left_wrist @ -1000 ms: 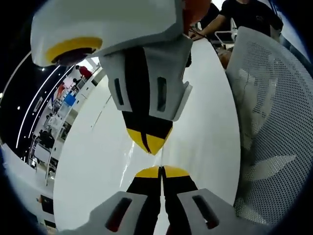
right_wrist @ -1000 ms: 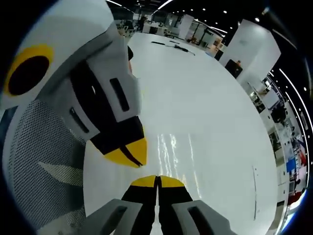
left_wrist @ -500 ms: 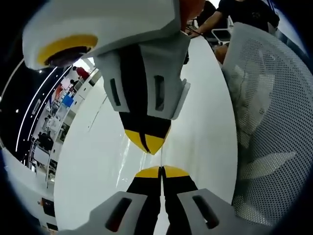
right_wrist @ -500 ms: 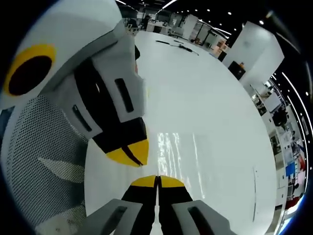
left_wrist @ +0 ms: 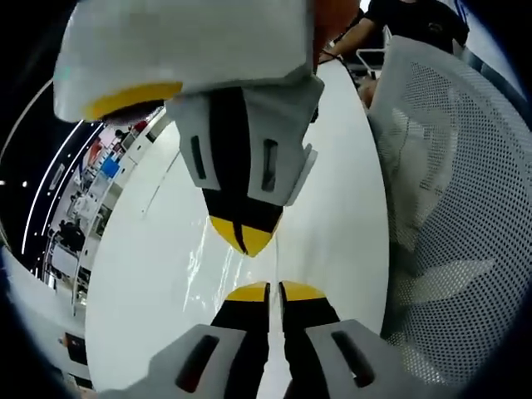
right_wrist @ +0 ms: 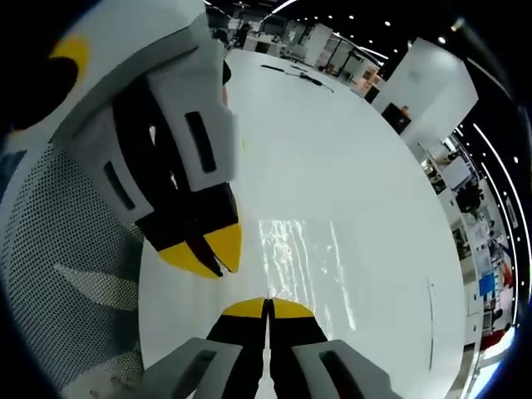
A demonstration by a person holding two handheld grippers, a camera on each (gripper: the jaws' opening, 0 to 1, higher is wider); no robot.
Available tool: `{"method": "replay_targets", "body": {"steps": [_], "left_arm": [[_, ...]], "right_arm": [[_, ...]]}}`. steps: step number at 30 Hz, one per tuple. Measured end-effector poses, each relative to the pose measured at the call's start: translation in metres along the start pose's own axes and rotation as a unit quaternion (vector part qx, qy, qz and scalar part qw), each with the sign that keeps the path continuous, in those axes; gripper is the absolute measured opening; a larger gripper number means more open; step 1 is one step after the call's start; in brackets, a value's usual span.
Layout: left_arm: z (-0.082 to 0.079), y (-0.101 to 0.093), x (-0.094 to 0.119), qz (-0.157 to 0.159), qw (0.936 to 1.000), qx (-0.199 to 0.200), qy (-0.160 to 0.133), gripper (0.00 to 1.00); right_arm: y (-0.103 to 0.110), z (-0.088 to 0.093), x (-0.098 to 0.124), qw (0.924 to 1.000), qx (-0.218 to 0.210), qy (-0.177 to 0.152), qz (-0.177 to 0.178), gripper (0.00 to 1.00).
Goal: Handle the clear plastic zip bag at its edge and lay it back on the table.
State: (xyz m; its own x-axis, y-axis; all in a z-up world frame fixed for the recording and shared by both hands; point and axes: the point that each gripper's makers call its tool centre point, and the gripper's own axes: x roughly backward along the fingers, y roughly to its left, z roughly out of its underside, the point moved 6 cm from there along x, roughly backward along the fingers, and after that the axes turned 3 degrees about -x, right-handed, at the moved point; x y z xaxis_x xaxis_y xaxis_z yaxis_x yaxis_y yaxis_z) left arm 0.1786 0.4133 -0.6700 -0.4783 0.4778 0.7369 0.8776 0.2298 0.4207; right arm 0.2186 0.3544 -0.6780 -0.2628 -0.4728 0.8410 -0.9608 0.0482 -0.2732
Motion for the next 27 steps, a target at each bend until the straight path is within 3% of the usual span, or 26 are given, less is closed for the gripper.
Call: {"method": "replay_targets", "body": {"steps": [10,15,21,27], "left_arm": [[0.008,0.0,0.007,-0.012,0.9993,0.034,0.0,0.05],[0.017,0.002,0.01,-0.024,0.993,0.114,-0.016,0.05],[0.029,0.003,0.015,-0.034,0.9896,0.139,-0.011,0.06],[0.03,0.003,0.016,-0.037,0.9863,0.16,-0.014,0.05]], "right_arm": [[0.007,0.003,-0.005,0.9997,-0.007,0.007,0.022,0.0],[0.008,0.006,-0.006,0.9995,-0.021,0.007,0.021,0.0],[0.005,0.01,-0.008,0.9988,-0.046,0.003,0.017,0.0],[0.006,0.012,-0.012,0.9982,-0.059,0.002,0.013,0.0]]}}
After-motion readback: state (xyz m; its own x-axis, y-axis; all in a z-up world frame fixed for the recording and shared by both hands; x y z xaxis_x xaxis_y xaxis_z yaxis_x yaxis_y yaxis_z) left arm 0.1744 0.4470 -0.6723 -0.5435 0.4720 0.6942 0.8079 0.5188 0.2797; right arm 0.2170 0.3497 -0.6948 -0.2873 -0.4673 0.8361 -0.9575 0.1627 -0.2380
